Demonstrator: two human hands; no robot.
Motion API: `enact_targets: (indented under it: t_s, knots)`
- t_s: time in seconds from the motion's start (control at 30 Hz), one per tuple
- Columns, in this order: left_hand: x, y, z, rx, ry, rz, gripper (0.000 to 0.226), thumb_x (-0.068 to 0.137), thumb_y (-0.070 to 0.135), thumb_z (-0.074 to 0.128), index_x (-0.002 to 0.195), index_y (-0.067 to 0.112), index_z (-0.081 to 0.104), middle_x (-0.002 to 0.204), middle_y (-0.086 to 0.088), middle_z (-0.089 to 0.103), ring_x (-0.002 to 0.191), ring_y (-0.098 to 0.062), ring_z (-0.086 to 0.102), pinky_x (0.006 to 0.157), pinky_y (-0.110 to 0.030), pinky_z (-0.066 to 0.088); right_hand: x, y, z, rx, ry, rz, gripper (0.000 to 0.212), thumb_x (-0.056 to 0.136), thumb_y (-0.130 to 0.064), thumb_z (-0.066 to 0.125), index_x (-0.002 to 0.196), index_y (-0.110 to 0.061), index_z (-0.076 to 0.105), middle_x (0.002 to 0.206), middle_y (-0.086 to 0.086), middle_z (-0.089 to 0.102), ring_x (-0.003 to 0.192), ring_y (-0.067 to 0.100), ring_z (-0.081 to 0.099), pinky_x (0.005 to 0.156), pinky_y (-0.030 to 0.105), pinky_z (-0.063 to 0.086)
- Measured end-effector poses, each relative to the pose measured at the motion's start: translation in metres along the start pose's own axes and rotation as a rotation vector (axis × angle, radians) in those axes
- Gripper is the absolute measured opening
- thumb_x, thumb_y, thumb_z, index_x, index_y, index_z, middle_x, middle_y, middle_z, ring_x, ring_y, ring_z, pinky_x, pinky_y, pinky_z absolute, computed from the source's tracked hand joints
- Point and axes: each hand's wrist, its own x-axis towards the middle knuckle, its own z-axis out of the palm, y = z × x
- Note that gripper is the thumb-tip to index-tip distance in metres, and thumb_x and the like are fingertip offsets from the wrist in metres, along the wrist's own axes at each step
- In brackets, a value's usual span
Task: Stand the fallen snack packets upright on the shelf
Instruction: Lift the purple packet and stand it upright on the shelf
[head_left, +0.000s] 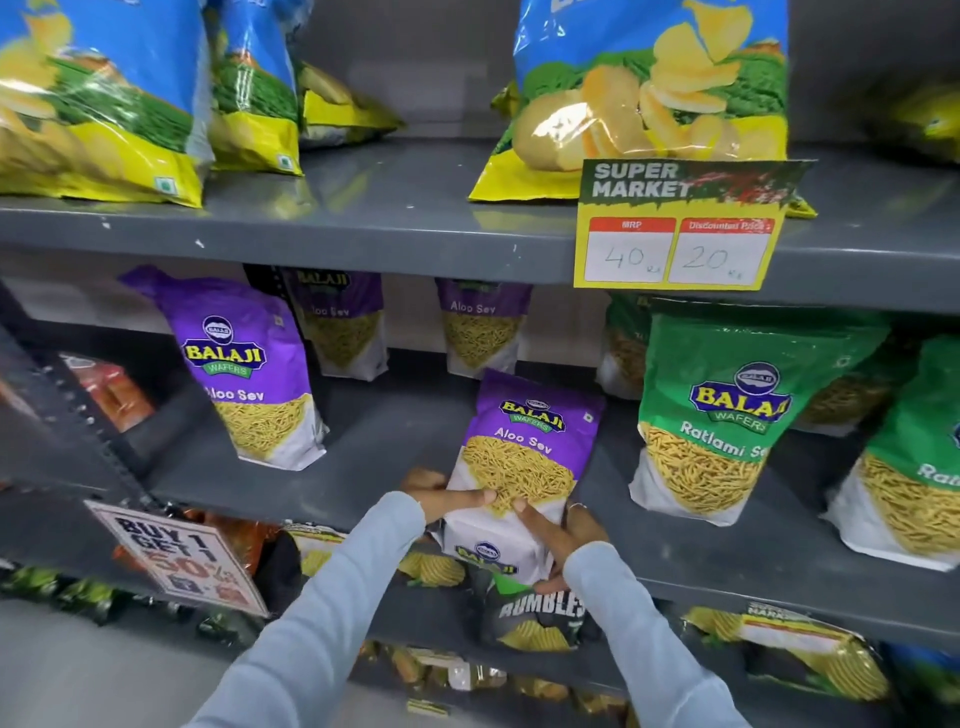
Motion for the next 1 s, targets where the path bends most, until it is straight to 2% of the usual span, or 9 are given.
enact_targets:
  t_s: [0.07,0.13,0.3,0.4,0.53,0.7,0.83,0.93,1.0]
  knots:
    - [-0.008,-0.012,0.006,-0.133,0.016,0.033,0.046,0.057,0.032,0.087,0.090,0.004,0.069,0.088,-0.012,0.071,0.077,-0.026,0.069,0.075,-0.043,0.060,0.000,0.012,0.002,0.095,-0.010,-0.027,0.058,0.064,-0.052,0.073,0.106,-0.021,0.047,0.121,0.009,0.052,0.103,0.038,0.058,0.072,0.054,0.057]
    - [-0.021,-0.023,0.015,-0.236,0.054,0.087,0.039,0.058,0.021,0.088,0.088,0.002,0.070,0.084,-0.011,0.071,0.073,-0.021,0.066,0.073,-0.036,0.057,-0.005,0.023,0.003,0.237,-0.067,-0.037,0.048,0.071,-0.040,0.073,0.107,-0.026,0.046,0.125,0.007,0.054,0.102,0.033,0.059,0.073,0.054,0.057]
    - [-0.058,-0.043,0.030,-0.388,0.109,0.161,0.035,0.057,0.014,0.088,0.088,0.010,0.072,0.086,-0.004,0.076,0.078,-0.017,0.069,0.068,-0.025,0.056,-0.035,0.039,-0.011,0.279,-0.177,-0.214,0.046,0.080,-0.019,0.067,0.117,-0.034,0.045,0.127,0.000,0.059,0.110,0.023,0.059,0.083,0.051,0.055]
    - [-0.083,-0.045,0.031,-0.426,0.107,0.229,0.033,0.054,0.016,0.088,0.084,0.015,0.073,0.076,0.008,0.077,0.073,-0.008,0.070,0.061,-0.015,0.052,-0.061,0.042,-0.022,0.249,-0.184,-0.340,0.050,0.073,-0.021,0.070,0.116,-0.035,0.048,0.120,-0.007,0.064,0.107,0.010,0.062,0.092,0.043,0.053]
    - [-0.106,-0.044,0.027,-0.470,0.091,0.305,0.042,0.048,0.014,0.086,0.087,0.013,0.074,0.081,0.000,0.078,0.075,-0.015,0.073,0.059,-0.023,0.056,-0.081,0.048,-0.031,0.247,-0.178,-0.376,0.078,0.061,-0.022,0.082,0.129,-0.029,0.044,0.119,-0.003,0.066,0.106,0.013,0.065,0.085,0.031,0.056]
    - [-0.111,-0.043,0.027,-0.467,0.135,0.430,0.032,0.048,0.009,0.089,0.075,0.017,0.075,0.073,0.002,0.077,0.068,-0.013,0.070,0.059,-0.023,0.055,-0.087,0.045,-0.028,0.246,-0.137,-0.380,0.063,0.064,-0.011,0.080,0.119,-0.024,0.052,0.112,-0.002,0.069,0.096,0.008,0.068,0.076,0.023,0.057]
    - [-0.094,-0.038,0.026,-0.492,0.188,0.511,0.031,0.054,0.005,0.085,0.078,0.020,0.074,0.078,0.005,0.078,0.073,-0.011,0.072,0.063,-0.021,0.057,-0.064,0.029,-0.020,0.204,-0.105,-0.433,0.062,0.069,0.003,0.073,0.123,-0.017,0.049,0.116,0.003,0.067,0.103,0.011,0.066,0.090,0.031,0.054]
    - [-0.060,-0.032,0.022,-0.498,0.262,0.562,0.034,0.054,0.001,0.084,0.080,0.018,0.071,0.077,0.007,0.078,0.073,-0.009,0.071,0.063,-0.019,0.056,-0.031,0.012,-0.009,0.190,-0.043,-0.502,0.059,0.069,0.013,0.069,0.111,-0.025,0.052,0.107,0.000,0.068,0.094,0.002,0.067,0.086,0.022,0.054]
    - [-0.035,-0.024,0.019,-0.506,0.308,0.589,0.034,0.053,0.002,0.081,0.082,0.015,0.068,0.075,0.005,0.077,0.073,-0.011,0.069,0.065,-0.021,0.055,-0.006,-0.001,0.002,0.179,0.032,-0.523,0.061,0.066,0.013,0.069,0.103,-0.032,0.053,0.101,-0.003,0.067,0.089,0.001,0.066,0.084,0.022,0.054]
